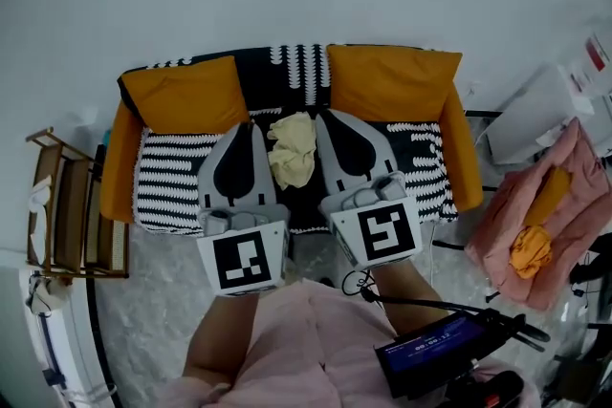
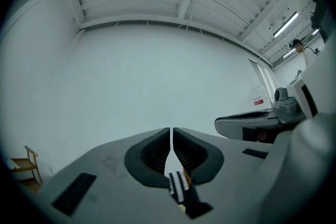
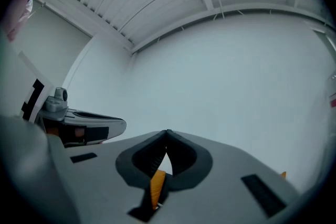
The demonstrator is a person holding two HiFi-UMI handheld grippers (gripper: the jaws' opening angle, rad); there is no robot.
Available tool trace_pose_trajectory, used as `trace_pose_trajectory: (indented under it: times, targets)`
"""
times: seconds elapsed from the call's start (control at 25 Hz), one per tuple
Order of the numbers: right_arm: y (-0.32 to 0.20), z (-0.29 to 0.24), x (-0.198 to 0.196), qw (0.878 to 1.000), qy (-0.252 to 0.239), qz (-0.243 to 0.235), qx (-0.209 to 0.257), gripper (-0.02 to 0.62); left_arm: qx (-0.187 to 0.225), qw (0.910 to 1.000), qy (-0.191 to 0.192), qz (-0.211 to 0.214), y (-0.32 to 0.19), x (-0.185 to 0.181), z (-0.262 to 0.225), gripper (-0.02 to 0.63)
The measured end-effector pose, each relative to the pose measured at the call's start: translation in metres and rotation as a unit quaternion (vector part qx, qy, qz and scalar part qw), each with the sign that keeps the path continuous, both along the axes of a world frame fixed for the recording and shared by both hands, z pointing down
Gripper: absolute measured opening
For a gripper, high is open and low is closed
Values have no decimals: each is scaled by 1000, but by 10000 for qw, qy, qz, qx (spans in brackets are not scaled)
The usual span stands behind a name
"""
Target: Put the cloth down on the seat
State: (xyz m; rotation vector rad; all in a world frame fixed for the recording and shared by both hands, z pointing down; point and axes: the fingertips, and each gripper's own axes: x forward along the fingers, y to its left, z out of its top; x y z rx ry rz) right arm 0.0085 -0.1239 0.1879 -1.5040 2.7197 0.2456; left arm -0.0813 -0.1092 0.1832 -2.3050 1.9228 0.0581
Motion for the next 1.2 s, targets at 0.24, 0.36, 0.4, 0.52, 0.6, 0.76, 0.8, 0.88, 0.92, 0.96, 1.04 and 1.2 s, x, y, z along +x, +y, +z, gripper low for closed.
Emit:
trace_pose_trajectory:
  times: [0.24,0.36,0.4,0.52,0.6,0.76,0.8,0.88,0.92,0.96,1.04,1.2]
  targets:
    - [6,-16,-1,9992,-212,-26,337,0,30,10000,15,-5,4,1,-4,25]
    - [6,-16,-1,9992,-203,-21,345,0,64,10000,-33,-6,7,1,-5,25]
    - [6,-15,-2,9992,-206,-21,345,0,63,10000,-46,-9,8,1,-5,25]
    - [7,-15,-3,9992,-196,-31,360,0,58,10000,-49,-31,9,0,-5,25]
    - [7,-16,-4,9991,-183,-42,368,0,66,10000,-44,-39,9,-1,-6,25]
    - [7,-14,-6,9992,-163,-54,373,0,57,10000,-37,-25,9,-1,-5,25]
    - [7,-14,-6,9992,-156,-54,371,0,55,10000,-37,-19,9,-1,-4,25]
    - [7,-13,-6,9992,-152,-48,355,0,54,10000,-39,-3,9,0,-4,25]
    - [7,-13,-6,9993,-153,-46,349,0,54,10000,-43,6,9,0,-4,25]
    - [6,-12,-7,9993,-157,-46,346,0,50,10000,-43,13,8,1,-4,25]
    - [5,-12,-6,9993,-160,-47,349,0,38,10000,-35,13,6,1,-4,25]
    - [3,-10,-5,9992,-156,-45,362,0,47,10000,-24,-4,5,2,-2,25]
